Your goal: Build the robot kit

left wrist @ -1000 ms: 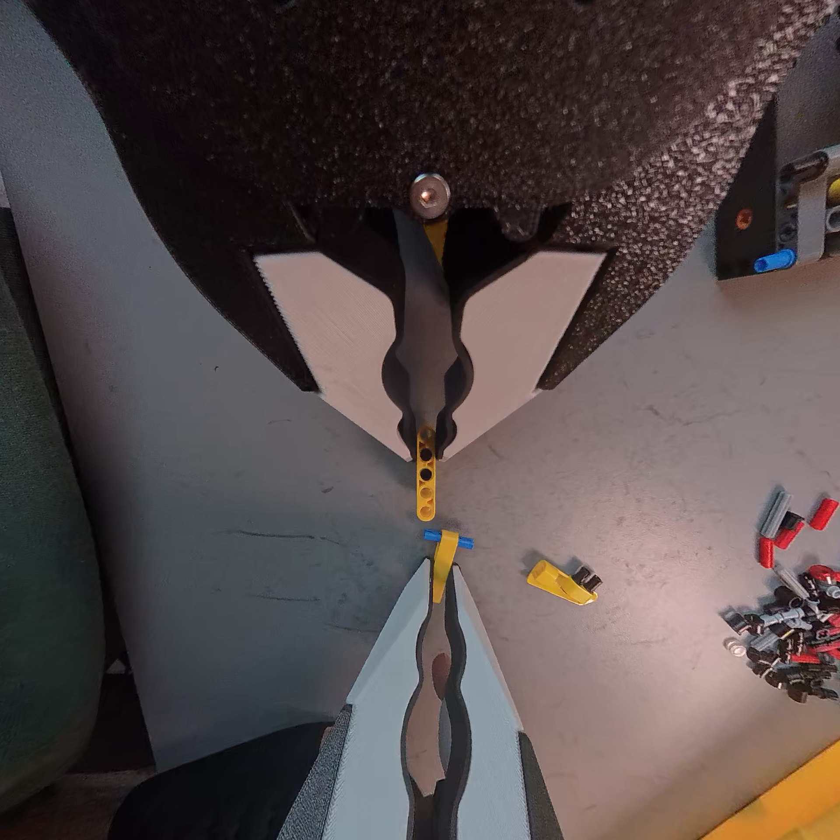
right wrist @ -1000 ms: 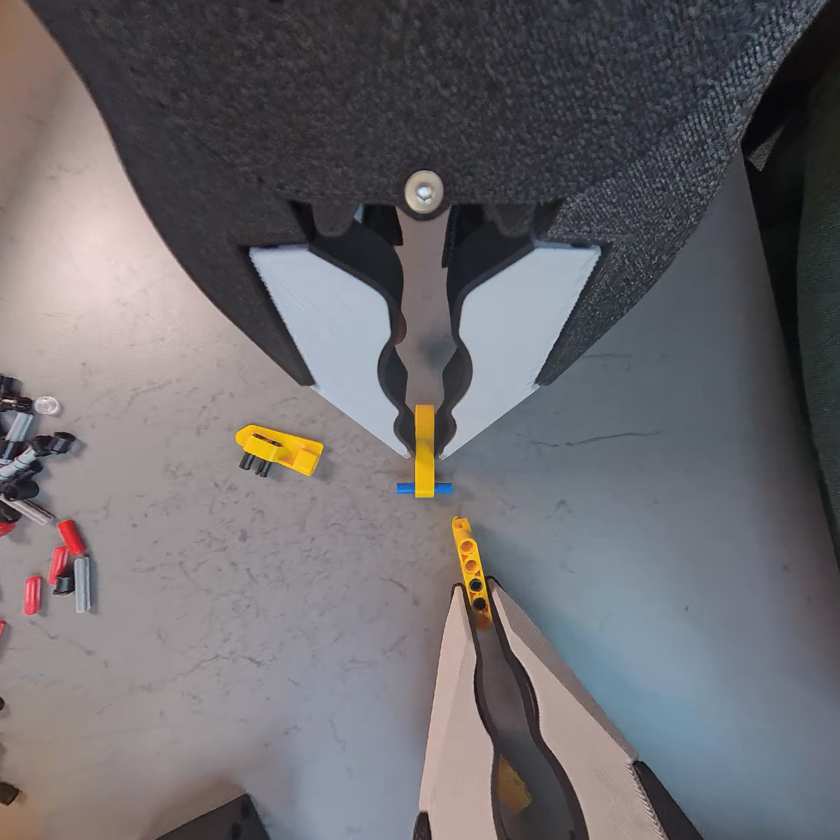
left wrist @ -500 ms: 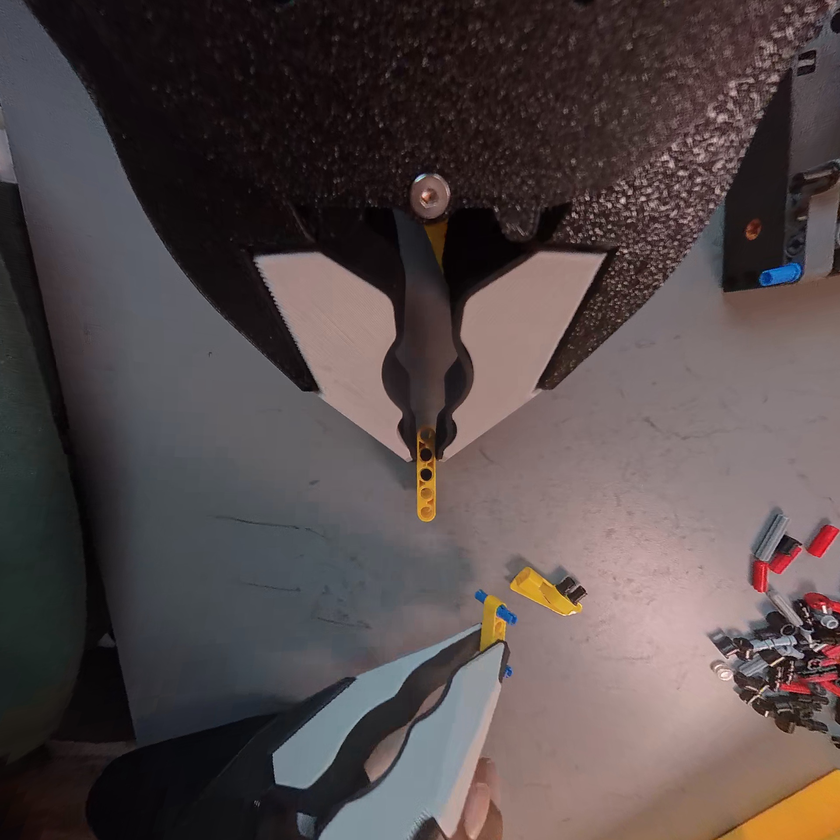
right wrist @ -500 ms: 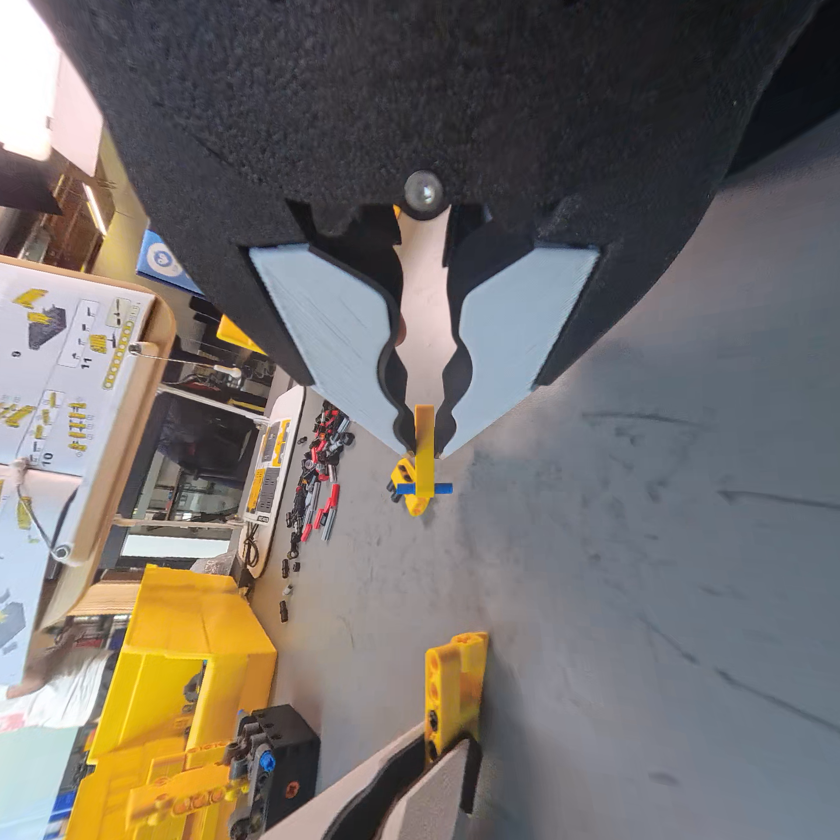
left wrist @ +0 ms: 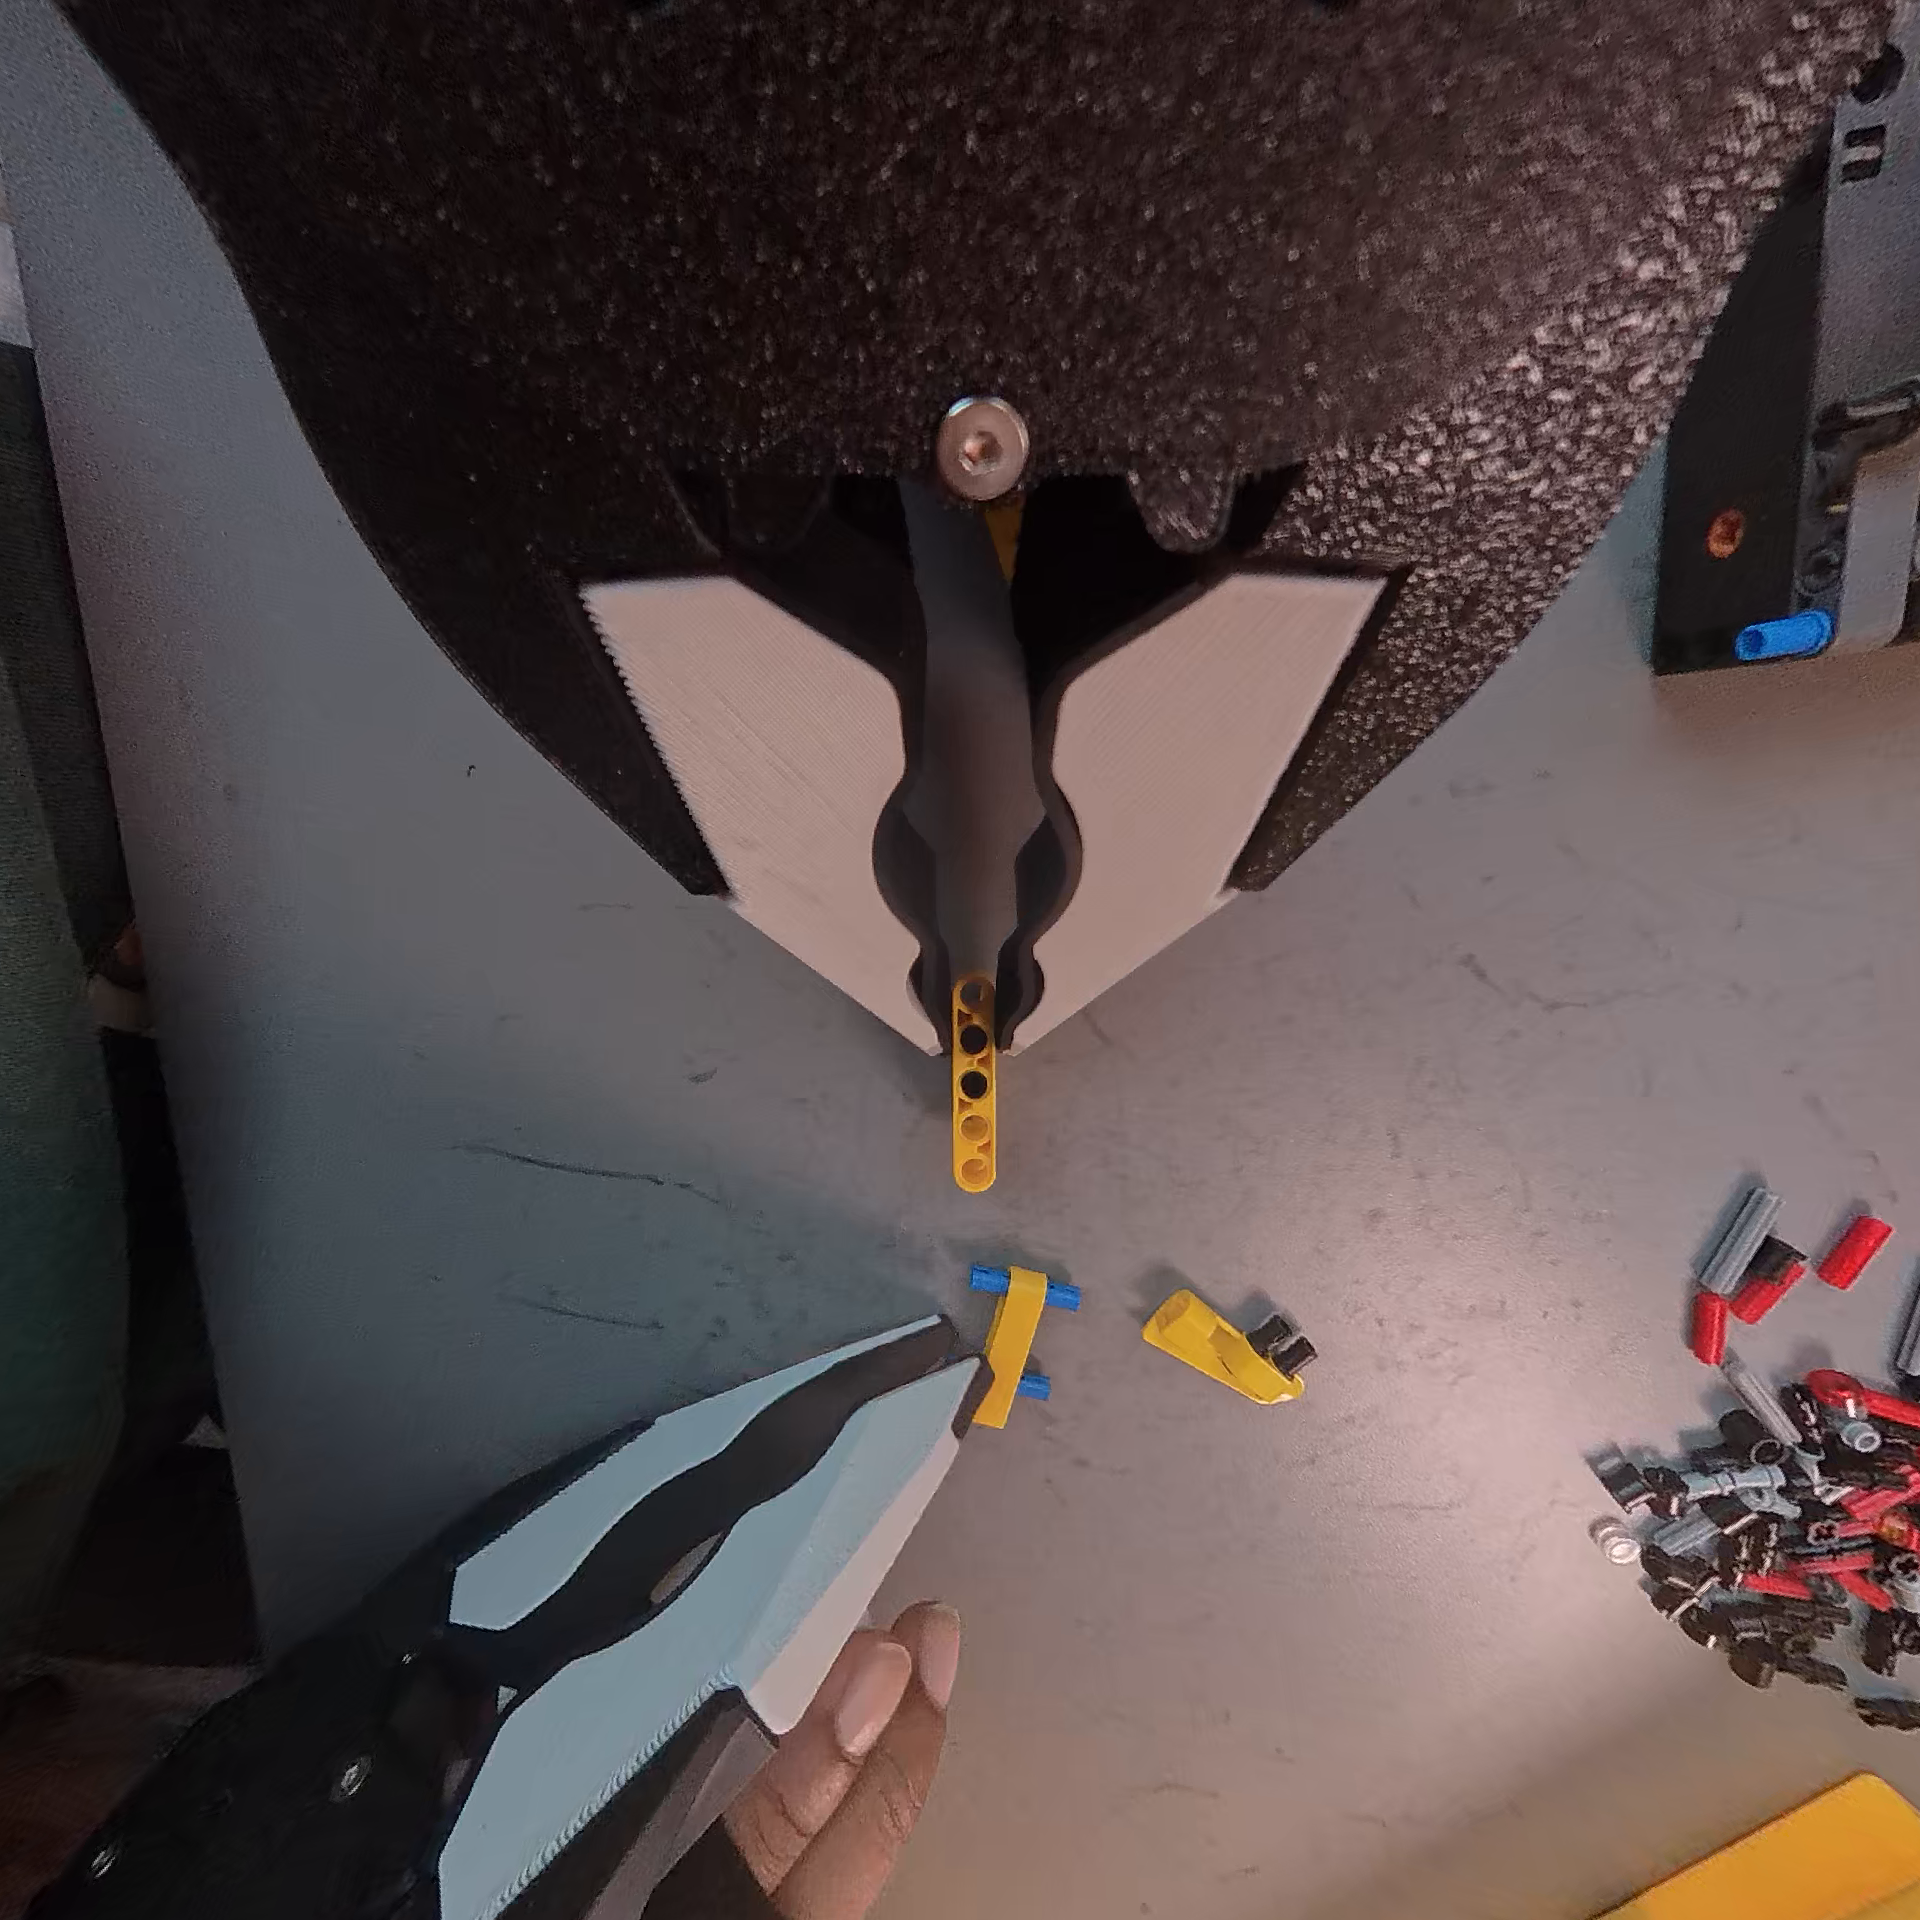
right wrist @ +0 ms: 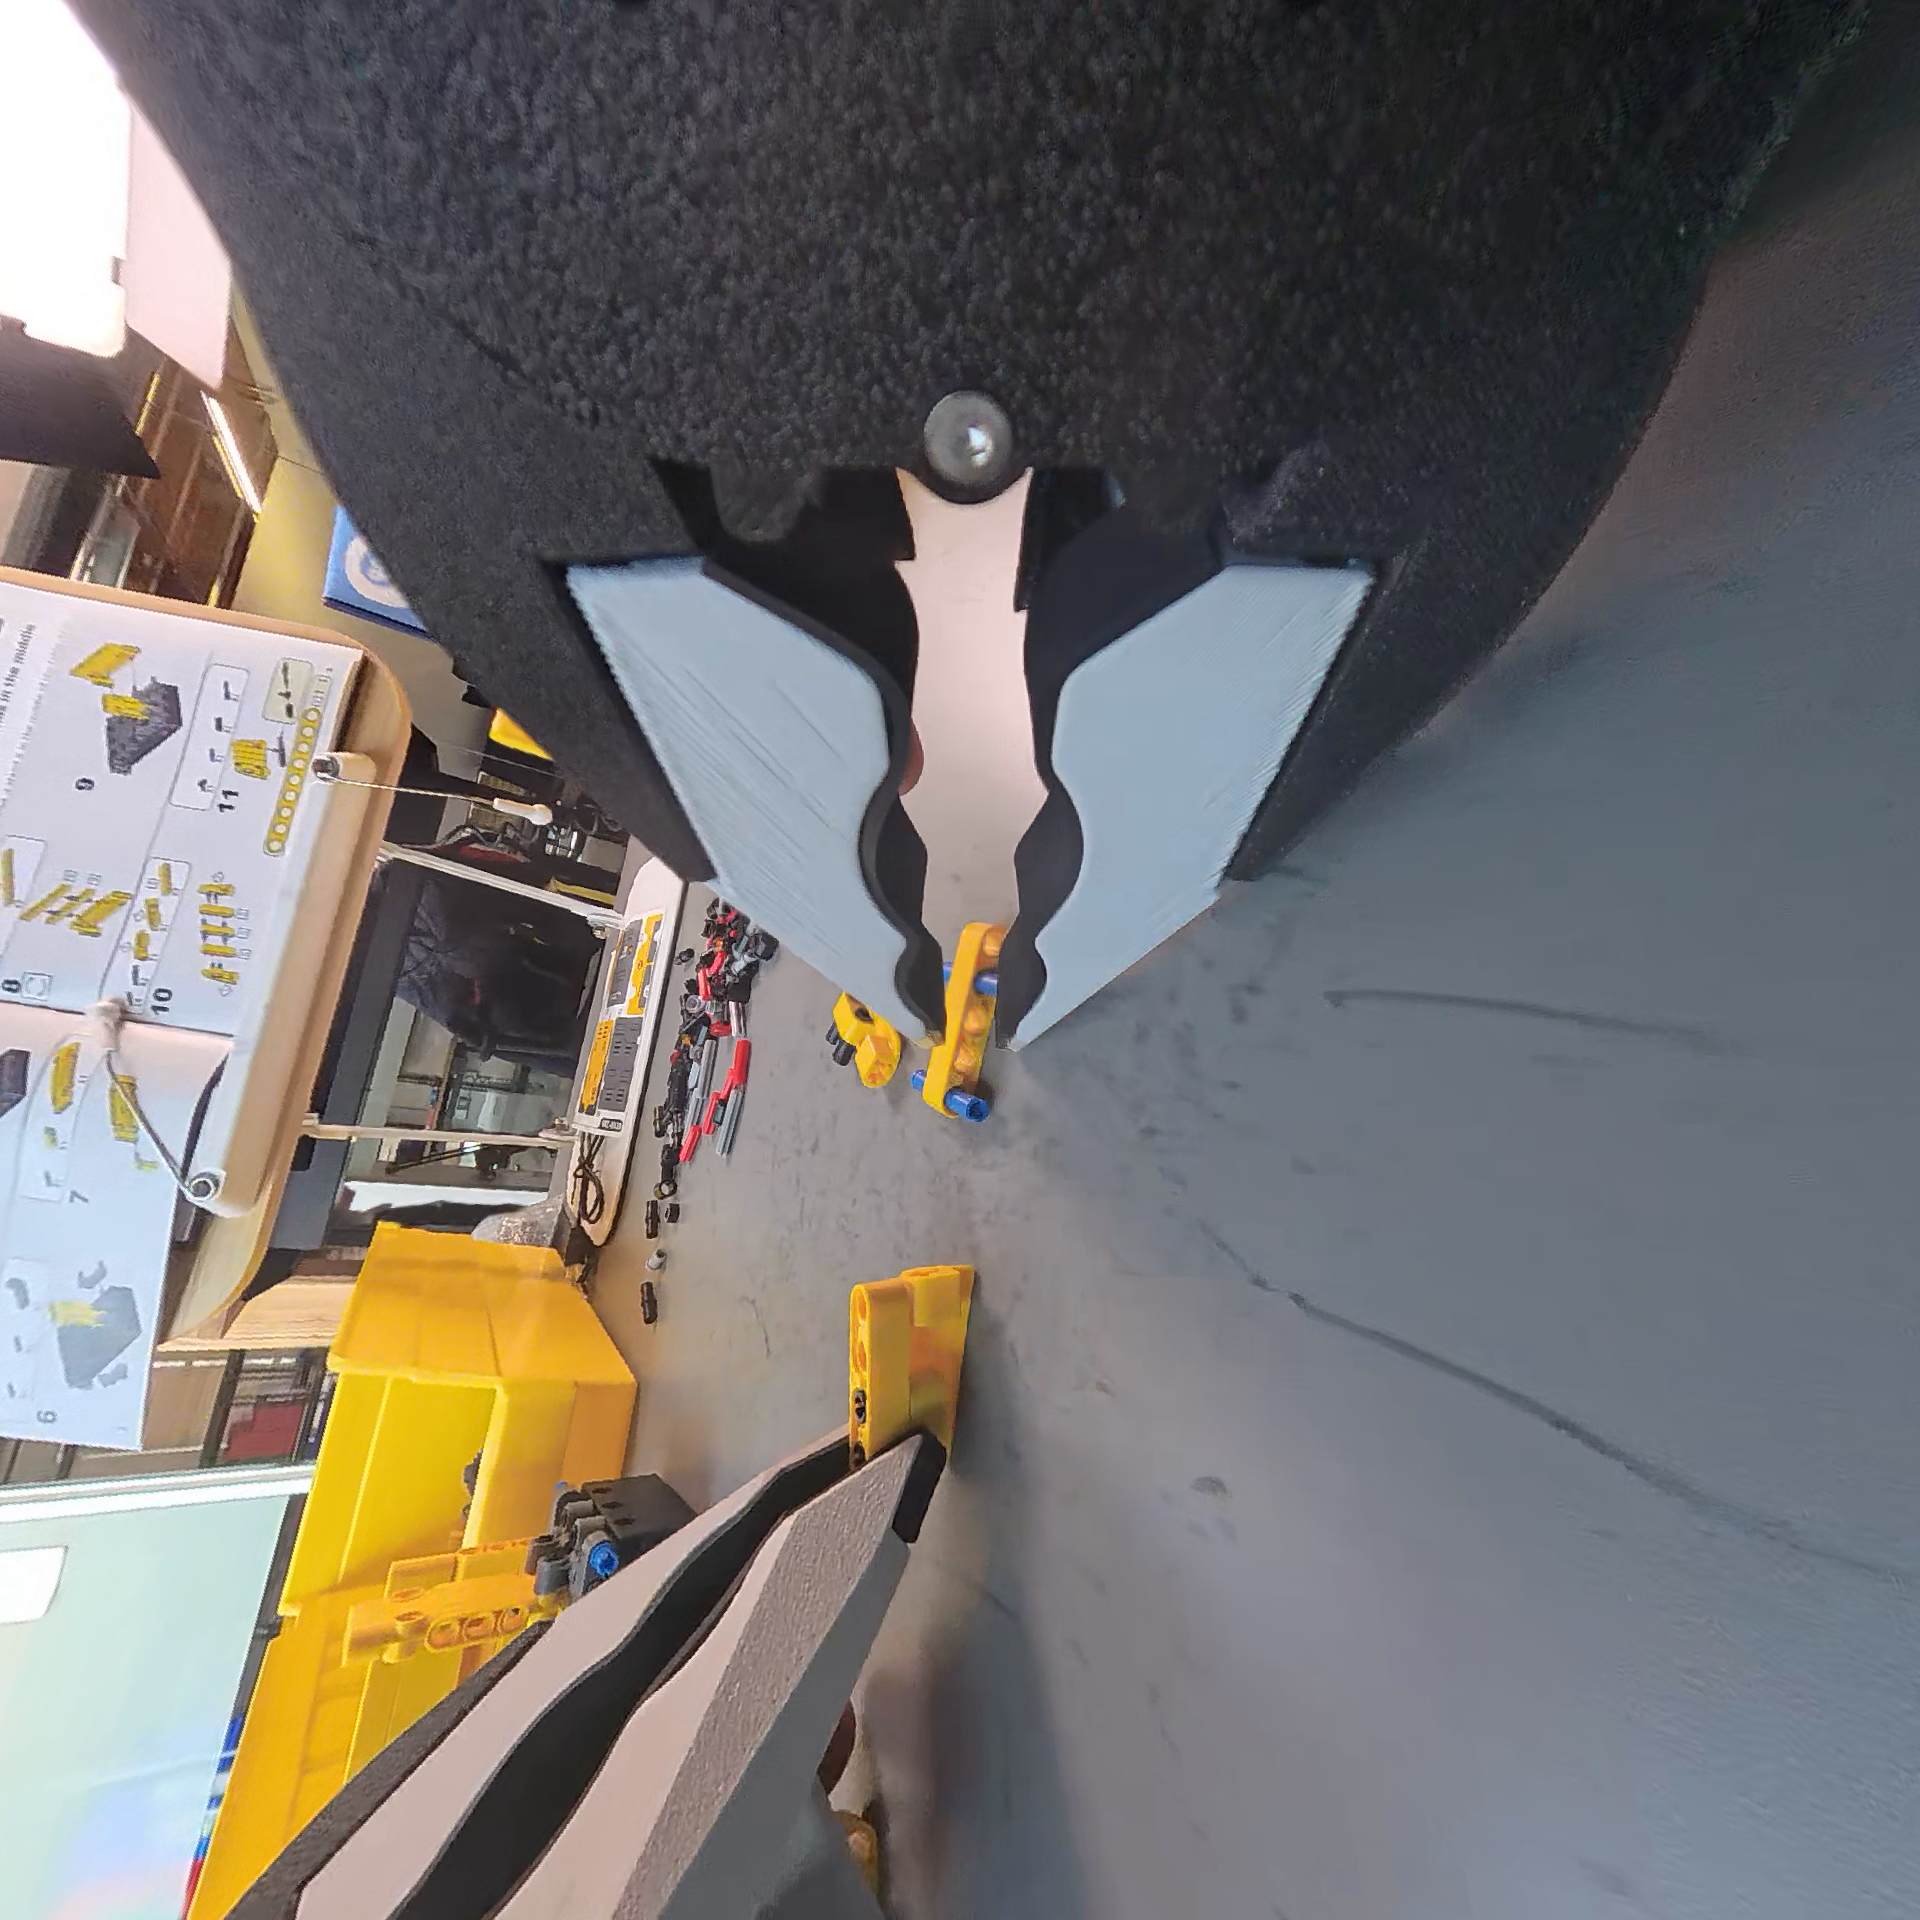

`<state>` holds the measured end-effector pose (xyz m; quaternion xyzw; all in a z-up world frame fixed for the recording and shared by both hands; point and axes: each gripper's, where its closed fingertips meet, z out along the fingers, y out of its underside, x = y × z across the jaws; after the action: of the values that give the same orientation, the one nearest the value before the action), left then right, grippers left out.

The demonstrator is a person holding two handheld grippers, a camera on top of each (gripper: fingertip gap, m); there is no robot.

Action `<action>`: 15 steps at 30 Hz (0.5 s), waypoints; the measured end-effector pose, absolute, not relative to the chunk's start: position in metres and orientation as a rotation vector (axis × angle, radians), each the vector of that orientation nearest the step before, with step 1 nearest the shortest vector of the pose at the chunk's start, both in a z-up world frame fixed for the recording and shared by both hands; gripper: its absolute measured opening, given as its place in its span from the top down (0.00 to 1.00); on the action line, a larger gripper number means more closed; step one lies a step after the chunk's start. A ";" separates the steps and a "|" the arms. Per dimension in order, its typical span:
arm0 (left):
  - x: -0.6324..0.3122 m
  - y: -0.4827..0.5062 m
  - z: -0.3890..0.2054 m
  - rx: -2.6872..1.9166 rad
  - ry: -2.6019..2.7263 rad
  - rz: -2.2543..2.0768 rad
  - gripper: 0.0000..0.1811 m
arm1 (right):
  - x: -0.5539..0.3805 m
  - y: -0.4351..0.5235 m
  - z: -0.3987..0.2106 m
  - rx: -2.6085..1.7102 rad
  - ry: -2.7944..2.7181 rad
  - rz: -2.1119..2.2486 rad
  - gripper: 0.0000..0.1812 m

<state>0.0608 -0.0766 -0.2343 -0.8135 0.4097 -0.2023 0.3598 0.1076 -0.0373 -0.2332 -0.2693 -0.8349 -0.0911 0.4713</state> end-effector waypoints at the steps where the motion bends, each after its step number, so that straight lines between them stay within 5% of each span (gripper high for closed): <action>1: 0.061 -0.077 -0.234 -2.097 1.056 -0.521 0.97 | 0.108 -0.038 -0.233 -0.675 -2.042 -0.208 0.95; 10: 0.061 -0.077 -0.234 -2.104 1.045 -0.541 0.97 | 0.114 -0.038 -0.216 -1.759 -2.033 0.852 0.87; 15: 0.059 -0.077 -0.234 -2.112 1.035 -0.551 0.97 | 0.119 -0.018 -0.234 -1.974 -2.111 0.958 0.87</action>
<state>0.0589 -0.0768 -0.2343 -0.8174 0.4005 -0.2132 0.3550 0.1193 -0.0177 -0.2342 -0.6477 -0.6924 0.3143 0.0484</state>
